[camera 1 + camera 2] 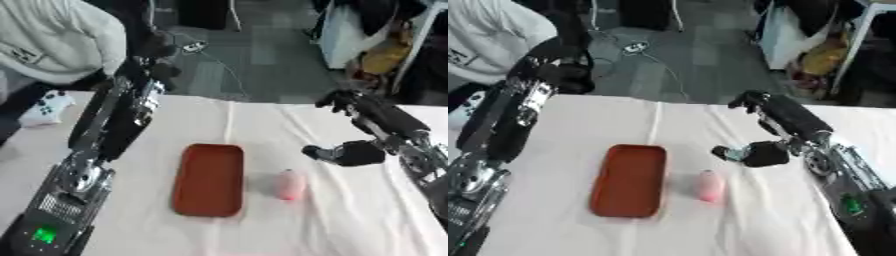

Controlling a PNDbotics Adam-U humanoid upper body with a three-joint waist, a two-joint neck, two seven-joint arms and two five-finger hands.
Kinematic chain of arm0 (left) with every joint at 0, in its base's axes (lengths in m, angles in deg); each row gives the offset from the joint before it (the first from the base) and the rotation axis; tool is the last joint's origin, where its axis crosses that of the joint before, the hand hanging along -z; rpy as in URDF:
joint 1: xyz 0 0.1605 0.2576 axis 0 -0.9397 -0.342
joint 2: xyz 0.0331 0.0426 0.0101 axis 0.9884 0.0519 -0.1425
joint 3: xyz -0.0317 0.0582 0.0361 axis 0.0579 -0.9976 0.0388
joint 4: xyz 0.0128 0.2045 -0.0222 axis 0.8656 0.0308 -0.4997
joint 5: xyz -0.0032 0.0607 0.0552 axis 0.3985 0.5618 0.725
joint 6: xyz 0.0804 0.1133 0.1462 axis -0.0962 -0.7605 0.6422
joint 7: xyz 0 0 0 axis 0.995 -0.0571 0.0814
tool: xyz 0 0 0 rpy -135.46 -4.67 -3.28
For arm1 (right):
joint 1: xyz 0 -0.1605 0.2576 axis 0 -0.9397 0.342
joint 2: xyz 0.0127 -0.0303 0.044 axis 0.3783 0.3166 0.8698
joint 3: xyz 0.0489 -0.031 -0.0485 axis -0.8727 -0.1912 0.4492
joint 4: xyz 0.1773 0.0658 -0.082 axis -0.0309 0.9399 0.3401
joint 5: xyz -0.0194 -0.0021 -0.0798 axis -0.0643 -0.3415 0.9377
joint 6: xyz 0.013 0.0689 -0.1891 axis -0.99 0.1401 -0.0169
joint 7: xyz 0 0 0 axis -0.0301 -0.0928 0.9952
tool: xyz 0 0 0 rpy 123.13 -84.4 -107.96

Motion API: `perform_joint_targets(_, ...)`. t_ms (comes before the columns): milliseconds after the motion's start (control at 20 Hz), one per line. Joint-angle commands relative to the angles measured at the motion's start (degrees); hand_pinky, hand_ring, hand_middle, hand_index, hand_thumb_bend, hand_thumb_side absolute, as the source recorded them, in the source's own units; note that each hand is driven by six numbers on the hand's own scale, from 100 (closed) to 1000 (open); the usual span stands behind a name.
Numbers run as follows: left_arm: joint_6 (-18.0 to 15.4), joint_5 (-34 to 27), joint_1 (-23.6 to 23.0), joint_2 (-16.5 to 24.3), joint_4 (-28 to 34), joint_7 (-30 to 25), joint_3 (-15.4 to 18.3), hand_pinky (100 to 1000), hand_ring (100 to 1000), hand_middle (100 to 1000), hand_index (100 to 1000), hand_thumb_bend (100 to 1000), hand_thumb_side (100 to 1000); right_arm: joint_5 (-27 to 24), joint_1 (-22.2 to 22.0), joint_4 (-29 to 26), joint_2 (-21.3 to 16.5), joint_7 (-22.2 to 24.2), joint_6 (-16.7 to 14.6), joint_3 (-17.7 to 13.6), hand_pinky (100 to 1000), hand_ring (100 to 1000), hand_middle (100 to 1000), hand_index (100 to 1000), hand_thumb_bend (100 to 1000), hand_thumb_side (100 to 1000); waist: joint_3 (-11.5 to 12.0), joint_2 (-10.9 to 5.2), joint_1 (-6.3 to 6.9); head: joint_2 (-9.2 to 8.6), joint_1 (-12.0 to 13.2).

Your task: Pick up objects on the table and place them in the box.

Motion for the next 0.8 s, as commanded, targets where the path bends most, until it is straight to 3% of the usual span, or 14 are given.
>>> perform_joint_targets(50, 0.0, -0.2, 0.6, 0.8, 0.9, -0.1, 0.2, 736, 748, 884, 996, 100, 800, -1.6, 1.7, 0.9, -0.4, 2.6, 0.5, -0.1, 680, 739, 813, 899, 569, 745, 0.2, -0.88, -0.04, -0.47, 0.0)
perform_joint_targets(450, 0.1, -0.2, 0.7, 0.8, 0.9, -0.2, 0.1, 737, 747, 885, 996, 100, 800, -6.2, 3.1, 3.3, -1.0, 7.8, 0.8, 1.7, 684, 737, 797, 889, 604, 719, 0.4, -1.05, -0.21, -0.78, 0.3)
perform_joint_targets(800, 0.1, -0.3, 1.1, 0.6, 0.9, -0.5, -0.1, 738, 750, 886, 995, 100, 804, -4.9, 2.9, 5.8, 0.6, 8.9, 0.0, 2.5, 696, 742, 798, 884, 600, 705, 1.0, -1.07, -0.27, -1.62, 0.7)
